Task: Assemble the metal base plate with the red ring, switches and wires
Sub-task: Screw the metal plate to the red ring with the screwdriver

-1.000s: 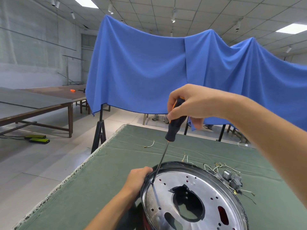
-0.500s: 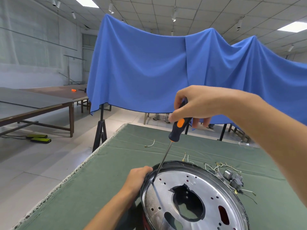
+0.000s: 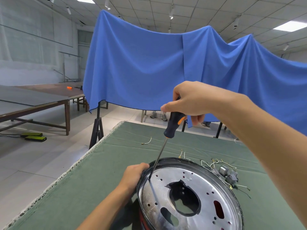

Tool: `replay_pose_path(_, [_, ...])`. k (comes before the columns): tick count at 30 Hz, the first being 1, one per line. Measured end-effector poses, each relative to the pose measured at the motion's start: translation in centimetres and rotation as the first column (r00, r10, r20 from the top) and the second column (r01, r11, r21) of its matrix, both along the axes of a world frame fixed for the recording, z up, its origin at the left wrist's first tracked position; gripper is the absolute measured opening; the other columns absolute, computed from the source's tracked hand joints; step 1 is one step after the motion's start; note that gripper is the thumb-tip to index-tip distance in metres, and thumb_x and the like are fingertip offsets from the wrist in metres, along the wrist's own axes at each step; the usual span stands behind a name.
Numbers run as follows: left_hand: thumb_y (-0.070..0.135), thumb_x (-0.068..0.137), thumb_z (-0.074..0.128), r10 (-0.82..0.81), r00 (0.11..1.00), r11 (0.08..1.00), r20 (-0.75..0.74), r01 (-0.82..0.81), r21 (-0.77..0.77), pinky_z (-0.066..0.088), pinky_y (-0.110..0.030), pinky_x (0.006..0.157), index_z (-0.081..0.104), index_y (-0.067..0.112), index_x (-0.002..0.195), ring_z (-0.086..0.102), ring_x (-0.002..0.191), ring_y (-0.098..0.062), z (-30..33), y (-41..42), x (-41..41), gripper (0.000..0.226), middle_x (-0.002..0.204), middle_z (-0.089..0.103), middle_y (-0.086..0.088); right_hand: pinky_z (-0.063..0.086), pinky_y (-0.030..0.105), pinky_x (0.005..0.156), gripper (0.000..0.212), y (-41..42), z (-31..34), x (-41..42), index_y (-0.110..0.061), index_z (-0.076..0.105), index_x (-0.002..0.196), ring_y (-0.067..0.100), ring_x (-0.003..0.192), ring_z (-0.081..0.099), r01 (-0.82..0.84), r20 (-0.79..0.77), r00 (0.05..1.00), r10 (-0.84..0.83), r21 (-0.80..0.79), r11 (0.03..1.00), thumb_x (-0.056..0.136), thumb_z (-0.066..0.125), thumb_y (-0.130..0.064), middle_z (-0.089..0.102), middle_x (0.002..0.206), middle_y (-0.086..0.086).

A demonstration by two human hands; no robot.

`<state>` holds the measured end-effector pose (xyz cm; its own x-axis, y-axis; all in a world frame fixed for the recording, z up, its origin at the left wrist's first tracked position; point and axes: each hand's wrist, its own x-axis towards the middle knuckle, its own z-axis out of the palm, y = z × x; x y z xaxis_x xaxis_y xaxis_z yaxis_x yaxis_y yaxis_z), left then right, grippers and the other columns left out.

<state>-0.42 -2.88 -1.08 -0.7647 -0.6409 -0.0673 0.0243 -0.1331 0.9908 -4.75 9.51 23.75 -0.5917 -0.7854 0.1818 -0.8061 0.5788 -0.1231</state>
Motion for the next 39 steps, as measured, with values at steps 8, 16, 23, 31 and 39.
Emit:
replay_pose_path(8, [0.010, 0.087, 0.056, -0.007, 1.000, 1.000, -0.006, 0.007, -0.002, 0.032, -0.030, 0.066, 0.055, 0.005, 0.077, 0.042, 0.073, -0.021, 0.2, 0.1, 0.0, 0.012, 0.076, 0.049, -0.016, 0.047, 0.022, 0.044, 0.028, -0.2, -0.2, -0.2, -0.010, 0.056, 0.077, 0.019, 0.038, 0.062, 0.096, -0.017, 0.995, -0.095, 0.008, 0.995, 0.089, 0.055, -0.035, 0.069, 0.057, 0.005])
replay_pose_path(16, [0.010, 0.087, 0.057, 0.008, 1.000, 1.000, -0.004, -0.008, 0.014, 0.034, -0.032, 0.068, 0.057, 0.003, 0.076, 0.043, 0.073, -0.021, 0.2, 0.1, 0.0, 0.013, 0.076, 0.051, -0.016, 0.040, 0.019, 0.039, 0.025, -0.2, -0.9, -0.2, -0.013, 0.051, 0.082, 0.014, 0.031, 0.056, 0.066, -0.084, 0.994, -0.074, -0.091, 0.994, 0.088, 0.057, -0.037, 0.061, 0.042, -0.002])
replay_pose_path(23, [0.012, 0.087, 0.057, 0.005, 1.000, 1.000, -0.005, -0.005, 0.023, 0.035, -0.032, 0.067, 0.058, 0.003, 0.079, 0.044, 0.073, -0.021, 0.0, 0.0, 0.0, 0.012, 0.077, 0.052, -0.016, 0.044, 0.022, 0.038, 0.017, -0.3, -1.1, 0.0, -0.017, 0.050, 0.092, 0.014, 0.035, 0.059, -0.046, 0.033, 0.998, 0.051, -0.154, 0.987, 0.086, 0.061, -0.028, 0.067, 0.062, 0.000])
replay_pose_path(31, [0.011, 0.087, 0.056, -0.004, 1.000, 1.000, 0.000, 0.004, 0.009, 0.033, -0.032, 0.067, 0.056, 0.005, 0.079, 0.042, 0.074, -0.020, 0.0, -0.1, -0.1, 0.010, 0.077, 0.051, -0.015, 0.050, 0.024, 0.041, 0.019, -0.1, -1.0, -0.3, -0.016, 0.050, 0.089, 0.016, 0.048, 0.068, -0.053, 0.101, 0.993, 0.068, -0.149, 0.987, 0.080, 0.064, -0.026, 0.072, 0.073, 0.002])
replay_pose_path(39, [0.012, 0.086, 0.056, 0.001, 1.000, 1.000, -0.001, -0.001, -0.014, 0.034, -0.031, 0.068, 0.058, 0.005, 0.080, 0.044, 0.074, -0.019, -0.2, -0.2, -0.1, 0.009, 0.077, 0.052, -0.015, 0.052, 0.024, 0.040, 0.021, -0.2, -1.0, -0.1, -0.020, 0.048, 0.090, 0.018, 0.058, 0.070, -0.013, 0.085, 0.996, 0.026, -0.151, 0.989, 0.081, 0.066, -0.026, 0.069, 0.074, 0.002])
